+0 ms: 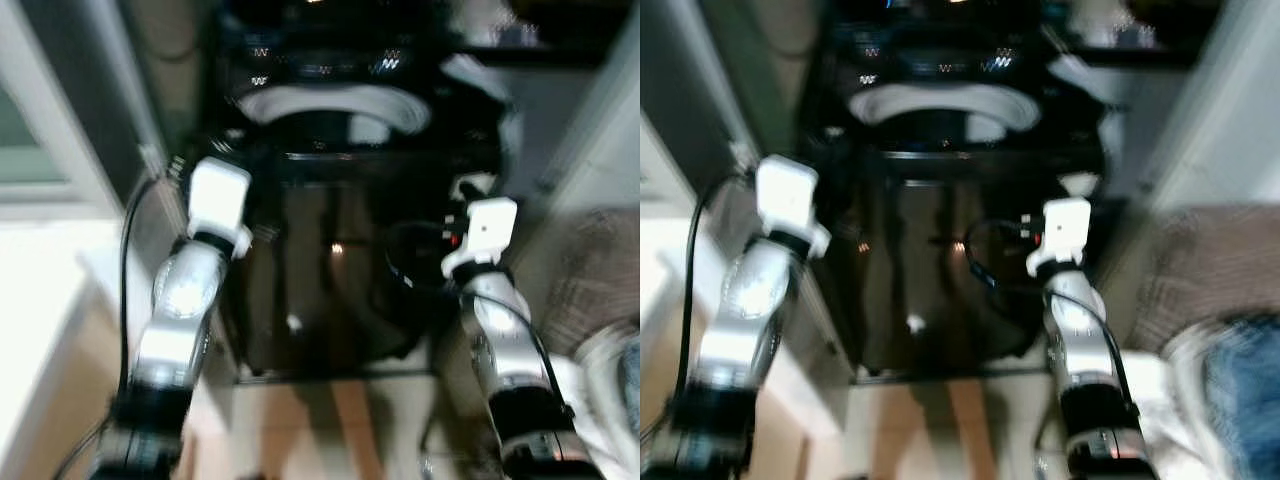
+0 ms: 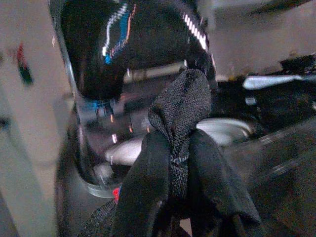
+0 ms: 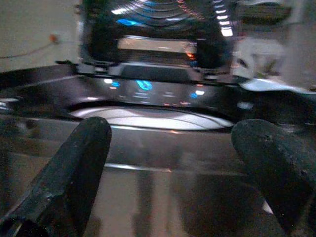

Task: Clothes washing

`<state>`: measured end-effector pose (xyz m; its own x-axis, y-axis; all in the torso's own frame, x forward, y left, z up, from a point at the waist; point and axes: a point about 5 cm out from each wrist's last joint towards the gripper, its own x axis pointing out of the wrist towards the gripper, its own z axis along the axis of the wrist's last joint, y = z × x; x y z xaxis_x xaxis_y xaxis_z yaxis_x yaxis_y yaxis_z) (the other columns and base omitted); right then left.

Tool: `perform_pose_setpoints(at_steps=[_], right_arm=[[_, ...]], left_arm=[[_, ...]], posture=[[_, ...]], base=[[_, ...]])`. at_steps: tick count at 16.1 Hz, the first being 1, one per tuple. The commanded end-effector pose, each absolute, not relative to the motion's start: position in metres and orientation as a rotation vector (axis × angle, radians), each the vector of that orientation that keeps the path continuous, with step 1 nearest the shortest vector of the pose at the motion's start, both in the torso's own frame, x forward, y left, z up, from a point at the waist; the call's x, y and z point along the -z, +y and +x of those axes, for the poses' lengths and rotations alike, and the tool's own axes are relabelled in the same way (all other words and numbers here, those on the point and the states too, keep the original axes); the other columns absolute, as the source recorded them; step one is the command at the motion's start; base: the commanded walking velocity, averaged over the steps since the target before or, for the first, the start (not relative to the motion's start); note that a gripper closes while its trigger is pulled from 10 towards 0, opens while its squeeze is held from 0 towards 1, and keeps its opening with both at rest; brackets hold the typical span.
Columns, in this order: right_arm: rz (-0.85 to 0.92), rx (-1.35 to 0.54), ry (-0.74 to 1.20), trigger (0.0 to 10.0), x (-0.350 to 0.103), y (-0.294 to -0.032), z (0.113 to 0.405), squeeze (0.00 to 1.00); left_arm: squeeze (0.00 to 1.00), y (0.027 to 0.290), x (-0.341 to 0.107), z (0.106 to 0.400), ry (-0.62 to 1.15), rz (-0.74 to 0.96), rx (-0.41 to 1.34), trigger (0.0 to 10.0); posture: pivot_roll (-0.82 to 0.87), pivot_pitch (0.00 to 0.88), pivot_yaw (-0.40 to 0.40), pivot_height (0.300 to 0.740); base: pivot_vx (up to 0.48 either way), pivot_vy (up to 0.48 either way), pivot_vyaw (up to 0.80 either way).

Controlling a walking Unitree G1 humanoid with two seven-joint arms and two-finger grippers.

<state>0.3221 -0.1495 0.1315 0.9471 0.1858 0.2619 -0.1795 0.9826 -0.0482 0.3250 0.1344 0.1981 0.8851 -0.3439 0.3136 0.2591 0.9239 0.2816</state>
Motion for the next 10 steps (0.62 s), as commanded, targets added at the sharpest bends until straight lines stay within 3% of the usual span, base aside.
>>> perform_pose_setpoints(at_steps=[1, 4, 7, 8, 10], right_arm=[[-0.029, -0.191, -0.310, 10.0, -0.140, -0.148, 0.322, 0.02], [-0.027, -0.170, -0.343, 10.0, -0.146, -0.151, 0.316, 0.02], [-0.015, -0.231, -0.376, 10.0, -0.154, -0.153, 0.282, 0.02], [-0.009, -0.247, -0.359, 10.0, -0.152, -0.155, 0.268, 0.02], [0.011, -0.270, -0.338, 10.0, -0.157, -0.158, 0.238, 0.02]], left_arm=[[0.00, 0.124, -0.218, 0.332, -0.433, 0.277, 0.373, 0.0], [0.00, 0.107, -0.268, 0.364, -0.511, 0.352, 0.472, 0.0], [0.00, 0.107, -0.314, 0.399, -0.474, 0.429, 0.499, 0.0], [0.00, 0.111, -0.328, 0.407, -0.452, 0.425, 0.457, 10.0], [0.00, 0.118, -0.331, 0.419, -0.346, 0.531, 0.376, 10.0]], posture=[[-0.12, 0.000, 0.017, 0.740], [-0.16, 0.000, 0.051, 0.740], [-0.25, 0.000, 0.123, 0.740], [-0.28, 0.000, 0.139, 0.740], [-0.33, 0.000, 0.176, 0.740]], base=[[0.480, 0.000, 0.00], [0.480, 0.000, 0.00], [0.480, 0.000, 0.00], [0.420, 0.000, 0.00], [0.000, 0.000, 0.00]])
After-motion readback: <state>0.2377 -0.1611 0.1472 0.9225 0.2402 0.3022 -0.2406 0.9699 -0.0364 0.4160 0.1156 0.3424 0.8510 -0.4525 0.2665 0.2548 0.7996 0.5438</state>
